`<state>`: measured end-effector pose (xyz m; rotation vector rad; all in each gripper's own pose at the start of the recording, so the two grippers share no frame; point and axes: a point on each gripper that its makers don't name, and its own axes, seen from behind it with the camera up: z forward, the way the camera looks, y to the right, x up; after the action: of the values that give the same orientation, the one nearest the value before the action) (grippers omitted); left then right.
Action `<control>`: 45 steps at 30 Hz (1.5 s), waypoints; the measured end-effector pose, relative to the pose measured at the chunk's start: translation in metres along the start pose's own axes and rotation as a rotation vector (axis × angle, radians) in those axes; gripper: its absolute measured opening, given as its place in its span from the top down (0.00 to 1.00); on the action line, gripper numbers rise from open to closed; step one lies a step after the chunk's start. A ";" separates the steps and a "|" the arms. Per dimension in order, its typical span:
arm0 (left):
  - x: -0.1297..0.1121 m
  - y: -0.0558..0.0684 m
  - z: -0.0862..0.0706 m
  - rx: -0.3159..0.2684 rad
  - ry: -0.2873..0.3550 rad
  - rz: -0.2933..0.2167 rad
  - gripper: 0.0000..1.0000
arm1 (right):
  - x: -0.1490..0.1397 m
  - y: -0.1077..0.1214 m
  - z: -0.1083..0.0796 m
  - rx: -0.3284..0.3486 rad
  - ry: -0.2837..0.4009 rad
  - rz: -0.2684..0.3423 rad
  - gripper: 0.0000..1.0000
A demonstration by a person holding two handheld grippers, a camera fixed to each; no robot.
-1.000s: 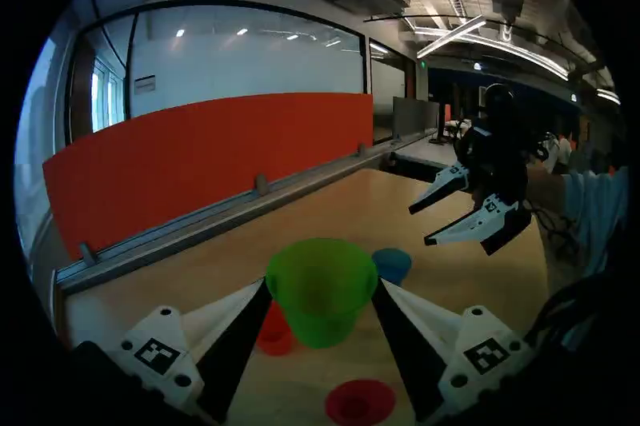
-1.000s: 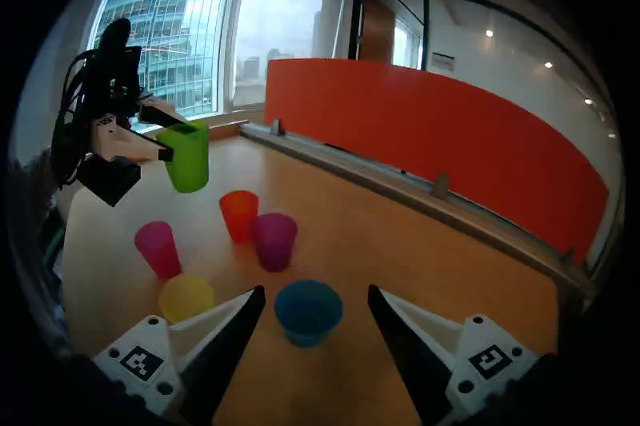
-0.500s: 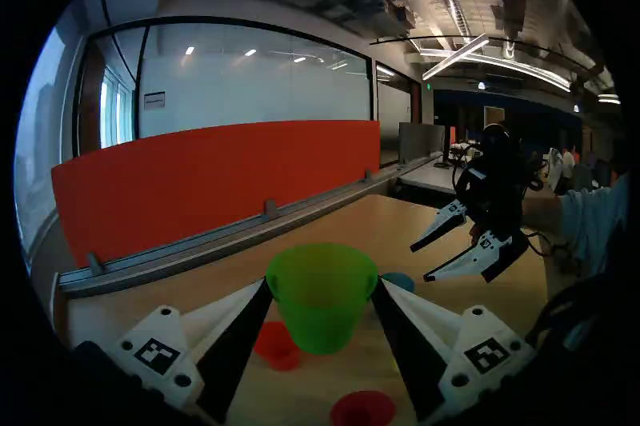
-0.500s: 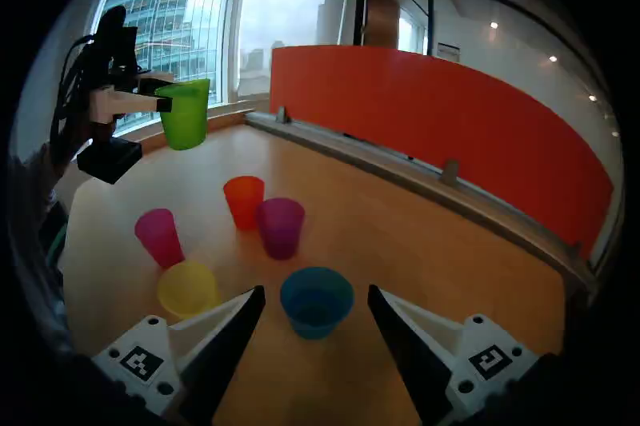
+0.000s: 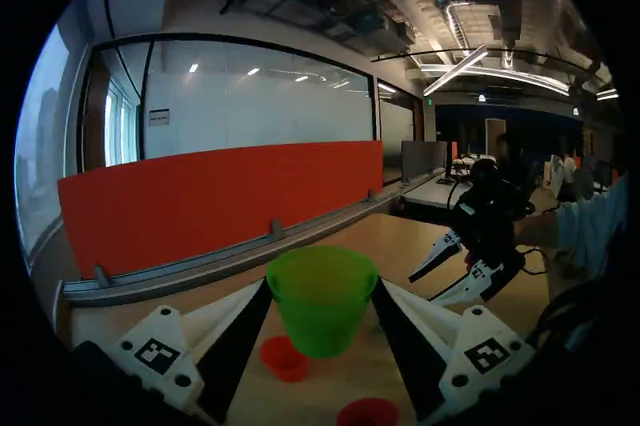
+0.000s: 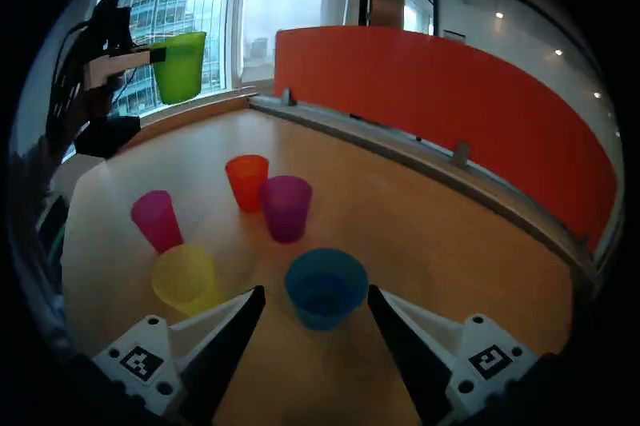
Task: Pour water
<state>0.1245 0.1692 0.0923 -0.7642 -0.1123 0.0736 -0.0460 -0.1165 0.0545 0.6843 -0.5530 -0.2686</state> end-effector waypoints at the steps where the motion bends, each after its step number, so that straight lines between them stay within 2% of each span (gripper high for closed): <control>1: 0.001 -0.001 -0.001 0.002 0.002 0.000 0.12 | -0.001 0.000 0.002 0.000 -0.003 0.001 0.00; 27: 0.000 -0.010 -0.012 0.023 0.001 0.008 0.12 | -0.022 0.010 0.051 -0.023 -0.057 0.037 0.00; 34: -0.002 -0.009 -0.013 0.023 -0.005 0.011 0.12 | -0.021 0.009 0.058 -0.020 -0.052 0.059 0.00; 36: -0.003 -0.009 -0.013 0.022 -0.005 0.010 0.12 | -0.021 0.009 0.060 -0.019 -0.048 0.060 0.01; 38: -0.003 -0.009 -0.013 0.022 -0.006 0.009 0.12 | -0.021 0.007 0.061 -0.016 -0.045 0.061 0.09; 45: -0.008 -0.011 -0.013 0.025 -0.011 0.004 0.12 | -0.021 0.006 0.060 -0.018 -0.025 0.058 0.10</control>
<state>0.1187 0.1519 0.0899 -0.7392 -0.1200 0.0832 -0.0965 -0.1348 0.0885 0.6471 -0.5929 -0.2281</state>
